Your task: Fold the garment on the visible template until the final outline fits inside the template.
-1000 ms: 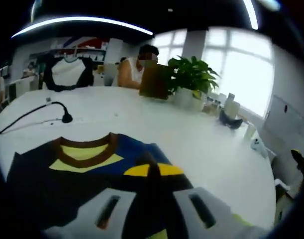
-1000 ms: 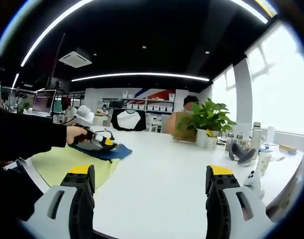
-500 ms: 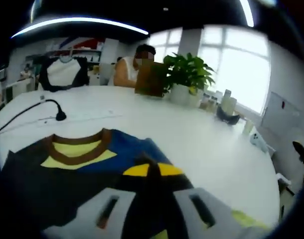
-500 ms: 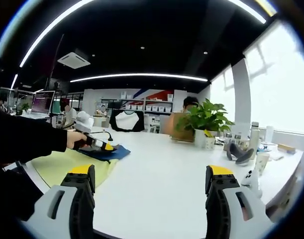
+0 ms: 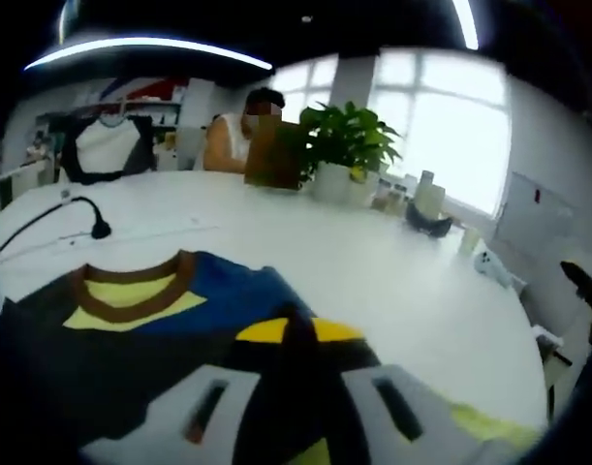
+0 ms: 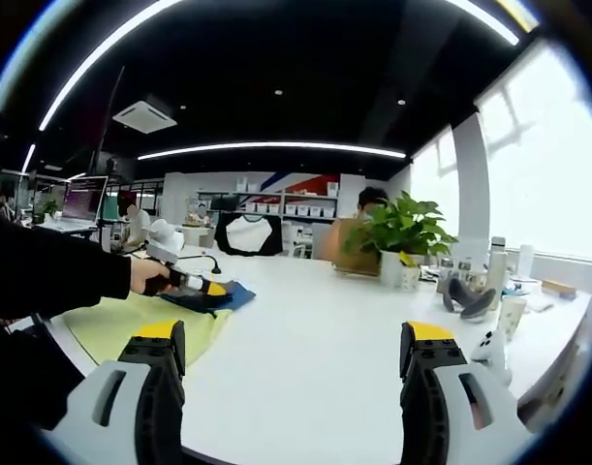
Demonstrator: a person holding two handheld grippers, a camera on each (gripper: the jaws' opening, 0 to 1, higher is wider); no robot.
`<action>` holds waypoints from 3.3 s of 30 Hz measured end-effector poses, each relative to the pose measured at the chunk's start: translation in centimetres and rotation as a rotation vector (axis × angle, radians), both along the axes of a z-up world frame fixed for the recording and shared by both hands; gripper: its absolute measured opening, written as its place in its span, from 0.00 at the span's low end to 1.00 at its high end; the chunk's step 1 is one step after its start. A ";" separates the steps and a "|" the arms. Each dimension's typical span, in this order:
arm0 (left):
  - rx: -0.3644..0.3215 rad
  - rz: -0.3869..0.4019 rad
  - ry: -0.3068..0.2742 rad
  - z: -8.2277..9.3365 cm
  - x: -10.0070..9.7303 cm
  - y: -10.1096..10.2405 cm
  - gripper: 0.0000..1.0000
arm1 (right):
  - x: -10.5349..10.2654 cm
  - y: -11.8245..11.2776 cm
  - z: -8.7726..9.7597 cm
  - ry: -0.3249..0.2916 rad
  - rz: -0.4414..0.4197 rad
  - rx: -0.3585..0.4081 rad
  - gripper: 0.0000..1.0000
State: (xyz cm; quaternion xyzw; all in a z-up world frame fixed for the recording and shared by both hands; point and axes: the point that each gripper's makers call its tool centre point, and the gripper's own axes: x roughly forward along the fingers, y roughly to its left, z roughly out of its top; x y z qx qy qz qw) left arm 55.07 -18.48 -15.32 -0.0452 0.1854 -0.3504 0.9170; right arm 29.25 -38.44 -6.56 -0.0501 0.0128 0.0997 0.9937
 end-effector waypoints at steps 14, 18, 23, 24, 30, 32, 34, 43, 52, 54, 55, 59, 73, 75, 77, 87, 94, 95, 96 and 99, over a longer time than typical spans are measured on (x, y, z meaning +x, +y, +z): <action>0.128 -0.023 -0.210 2.3 -0.7 0.9 0.01 | 0.0 -0.2 -0.1 0.000 -0.003 -0.001 0.95; 0.137 -0.043 -0.251 3.4 -1.4 1.1 0.01 | 0.0 -0.1 -0.1 0.001 -0.003 -0.002 0.95; 0.050 -0.052 -0.166 3.5 -2.8 2.1 0.01 | 0.1 0.1 -0.2 0.004 0.003 -0.006 0.95; 0.041 -0.055 -0.160 3.4 -4.0 2.2 0.01 | 0.1 0.3 -0.2 -0.003 0.008 -0.003 0.95; 0.103 -0.080 -0.255 4.2 -5.8 4.2 0.01 | -0.2 0.3 0.1 -0.015 0.013 -0.002 0.95; 0.123 -0.070 -0.283 4.7 -6.1 5.0 0.01 | -0.1 0.2 0.0 -0.012 0.008 0.002 0.95; 0.062 -0.071 -0.242 5.0 -6.5 5.2 0.01 | 0.0 0.1 -0.2 -0.006 0.003 0.001 0.95; 0.070 -0.103 -0.237 4.9 -9.2 6.7 0.05 | -0.2 0.5 -0.3 -0.002 0.019 -0.012 0.94; -0.005 -0.039 -0.234 5.9 -12.1 9.3 0.12 | 0.0 0.2 -0.4 0.001 0.012 0.000 0.94; 0.012 -0.033 -0.268 6.4 -13.1 9.9 0.12 | 0.1 0.5 -0.5 0.006 0.016 -0.002 0.94; 0.034 -0.025 -0.278 6.5 -13.3 10.2 0.12 | 0.1 0.6 -0.6 0.007 0.017 -0.003 0.94; 0.045 0.001 -0.303 7.6 -14.6 11.2 0.13 | 0.2 0.9 -0.7 0.014 0.022 -0.002 0.94; 0.087 0.100 -0.415 11.0 -18.8 15.1 0.56 | 0.0 1.9 -0.8 0.018 0.041 -0.020 0.95; 0.087 0.115 -0.417 11.2 -19.1 15.7 0.64 | -0.1 2.0 -0.9 0.019 0.045 -0.021 0.95; 0.088 0.127 -0.413 11.3 -19.5 16.3 0.68 | -0.1 2.2 -0.9 0.020 0.048 -0.025 0.95; 0.096 0.247 -0.426 12.1 -22.1 20.9 0.99 | -0.3 3.0 -1.1 0.021 0.064 -0.029 0.99; 0.104 0.267 -0.428 11.7 -24.2 22.9 1.00 | -0.6 3.9 -0.9 0.006 0.097 -0.026 0.99; 0.099 0.263 -0.422 11.5 -24.5 23.1 1.00 | -0.6 4.2 -1.0 0.006 0.109 -0.029 0.99; 0.095 0.257 -0.409 11.0 -25.0 23.5 1.00 | -0.6 4.5 -1.1 0.007 0.117 -0.034 0.99; 0.105 0.262 -0.375 9.9 -25.6 24.7 1.00 | -0.4 5.5 -1.6 0.020 0.143 -0.053 0.99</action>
